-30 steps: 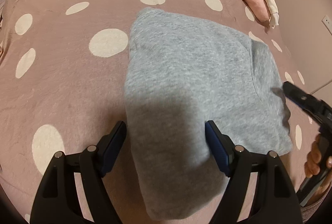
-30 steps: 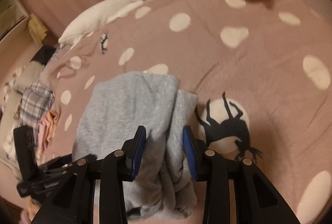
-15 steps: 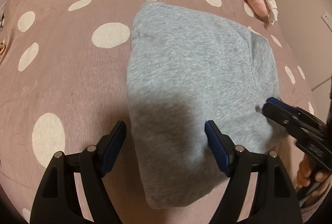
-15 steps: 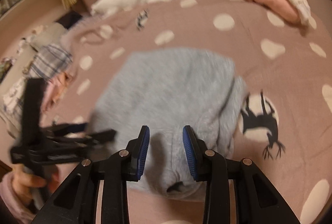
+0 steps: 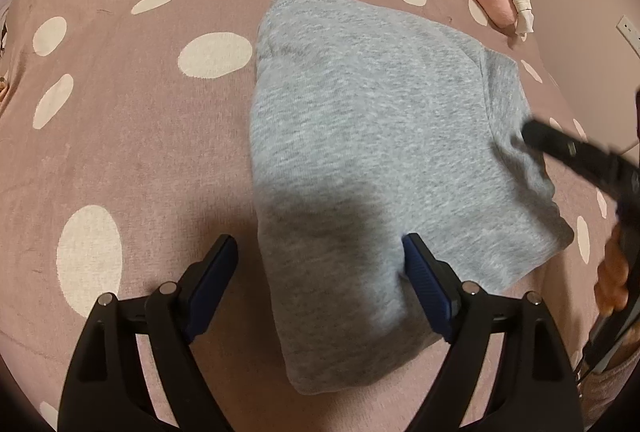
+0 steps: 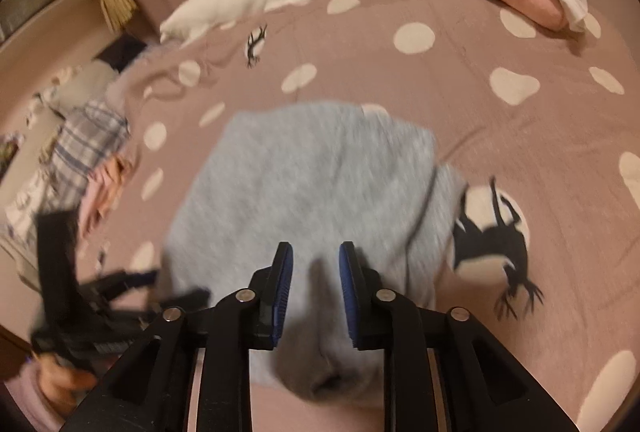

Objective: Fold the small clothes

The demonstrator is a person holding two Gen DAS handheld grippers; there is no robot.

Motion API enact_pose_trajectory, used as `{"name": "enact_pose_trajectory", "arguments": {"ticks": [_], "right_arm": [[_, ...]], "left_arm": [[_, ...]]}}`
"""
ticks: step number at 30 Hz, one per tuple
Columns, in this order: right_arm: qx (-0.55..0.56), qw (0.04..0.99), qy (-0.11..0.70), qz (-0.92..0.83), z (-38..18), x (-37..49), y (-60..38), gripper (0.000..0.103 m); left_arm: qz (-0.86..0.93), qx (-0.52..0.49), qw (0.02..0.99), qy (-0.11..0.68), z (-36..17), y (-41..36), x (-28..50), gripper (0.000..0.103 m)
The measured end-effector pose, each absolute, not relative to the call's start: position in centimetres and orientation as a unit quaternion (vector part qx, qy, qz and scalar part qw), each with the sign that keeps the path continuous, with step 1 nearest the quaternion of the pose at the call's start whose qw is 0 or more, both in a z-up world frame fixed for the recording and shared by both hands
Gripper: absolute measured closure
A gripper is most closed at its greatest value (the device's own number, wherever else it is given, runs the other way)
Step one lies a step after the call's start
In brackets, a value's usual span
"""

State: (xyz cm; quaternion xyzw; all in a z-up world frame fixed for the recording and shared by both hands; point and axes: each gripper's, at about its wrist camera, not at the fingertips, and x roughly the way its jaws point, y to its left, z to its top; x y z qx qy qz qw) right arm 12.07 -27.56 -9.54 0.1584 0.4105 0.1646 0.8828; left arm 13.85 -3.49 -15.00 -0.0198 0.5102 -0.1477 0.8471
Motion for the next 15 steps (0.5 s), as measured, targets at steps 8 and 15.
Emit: {"name": "enact_pose_trajectory", "arguments": {"ticks": [8, 15], "right_arm": [[0.177, 0.878, 0.433, 0.104, -10.6, 16.8, -27.3, 0.080], [0.207, 0.861, 0.458, 0.084, -11.7, 17.0, -28.2, 0.080]], "left_arm": [[-0.150, -0.020, 0.847, 0.510, -15.4, -3.2, 14.0, 0.012], [-0.148, -0.019, 0.847, 0.510, -15.4, -3.1, 13.9, 0.012]]}}
